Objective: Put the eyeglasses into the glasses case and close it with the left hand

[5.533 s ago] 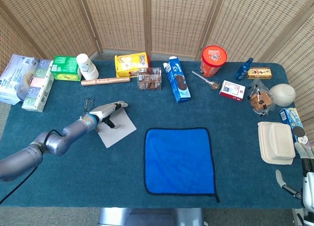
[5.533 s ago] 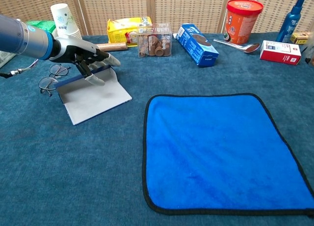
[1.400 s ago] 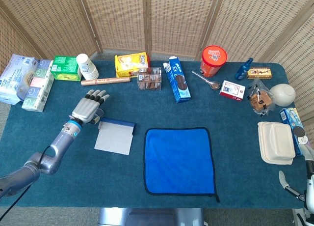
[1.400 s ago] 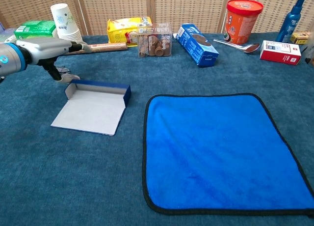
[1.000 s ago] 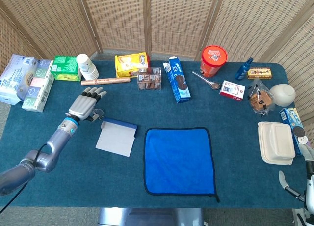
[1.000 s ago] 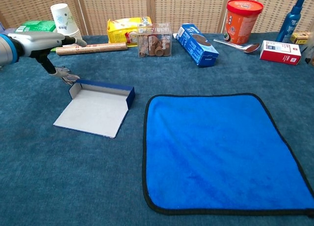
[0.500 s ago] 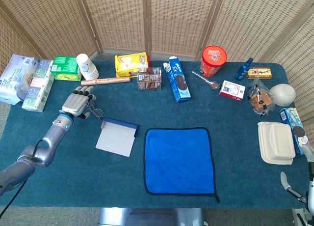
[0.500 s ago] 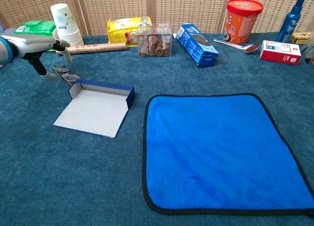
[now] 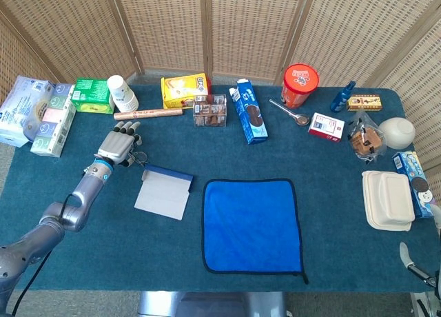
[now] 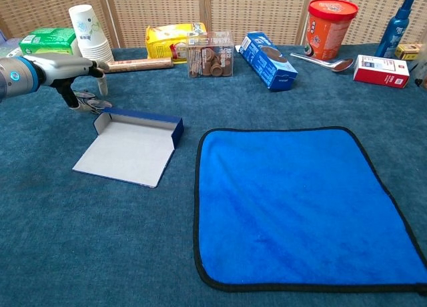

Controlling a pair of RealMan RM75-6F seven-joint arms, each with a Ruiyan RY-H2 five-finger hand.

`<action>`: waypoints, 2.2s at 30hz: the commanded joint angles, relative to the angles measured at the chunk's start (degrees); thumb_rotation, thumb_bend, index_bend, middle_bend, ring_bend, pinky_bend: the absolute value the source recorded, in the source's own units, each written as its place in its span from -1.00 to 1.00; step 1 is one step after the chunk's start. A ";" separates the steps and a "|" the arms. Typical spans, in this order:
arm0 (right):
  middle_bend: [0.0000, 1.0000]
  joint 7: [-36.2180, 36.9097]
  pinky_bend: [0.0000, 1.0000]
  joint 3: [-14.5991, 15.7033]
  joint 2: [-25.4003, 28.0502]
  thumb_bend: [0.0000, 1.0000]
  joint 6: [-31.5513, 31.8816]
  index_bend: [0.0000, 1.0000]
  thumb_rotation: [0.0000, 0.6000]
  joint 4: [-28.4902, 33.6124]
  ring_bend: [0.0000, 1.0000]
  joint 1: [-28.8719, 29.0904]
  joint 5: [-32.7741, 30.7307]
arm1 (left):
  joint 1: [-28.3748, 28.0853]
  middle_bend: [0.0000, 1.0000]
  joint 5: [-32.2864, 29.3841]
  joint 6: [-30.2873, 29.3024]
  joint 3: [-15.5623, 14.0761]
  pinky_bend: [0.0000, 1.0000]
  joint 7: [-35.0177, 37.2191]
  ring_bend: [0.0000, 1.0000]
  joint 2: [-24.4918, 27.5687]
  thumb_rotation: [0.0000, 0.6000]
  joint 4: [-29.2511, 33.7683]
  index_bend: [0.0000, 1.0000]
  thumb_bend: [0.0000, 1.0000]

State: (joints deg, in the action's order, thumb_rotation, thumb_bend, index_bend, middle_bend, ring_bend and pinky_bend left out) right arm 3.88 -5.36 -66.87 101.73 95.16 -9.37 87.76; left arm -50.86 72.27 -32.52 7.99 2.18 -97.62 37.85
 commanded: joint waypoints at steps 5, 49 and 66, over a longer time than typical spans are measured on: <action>-0.75 0.49 -0.89 -0.01 -0.01 -0.31 0.31 -0.77 0.48 -0.23 -1.00 -0.24 0.12 | 0.32 -0.99 0.06 -0.21 0.04 -1.00 0.48 -1.00 0.24 1.00 0.19 -0.18 -0.36; -0.75 1.50 -0.88 -0.22 -0.18 -0.31 1.35 -0.77 0.49 -0.35 -1.00 -0.64 1.70 | 3.75 -0.70 -1.09 -5.88 1.57 -1.00 0.53 -1.00 8.80 1.00 13.41 0.37 -0.22; -0.75 2.69 -0.87 -0.01 -0.77 -0.31 0.72 -0.78 0.51 -1.41 -1.00 0.09 2.48 | 8.26 -0.73 -3.60 -13.06 2.42 -1.00 -2.01 -1.00 17.85 1.00 32.94 0.36 -0.24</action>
State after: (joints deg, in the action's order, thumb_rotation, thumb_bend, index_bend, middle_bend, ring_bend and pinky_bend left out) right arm 6.43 -5.42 -67.61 102.43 93.87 -9.25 90.22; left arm -43.39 68.91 -44.35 10.53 0.81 -80.76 68.24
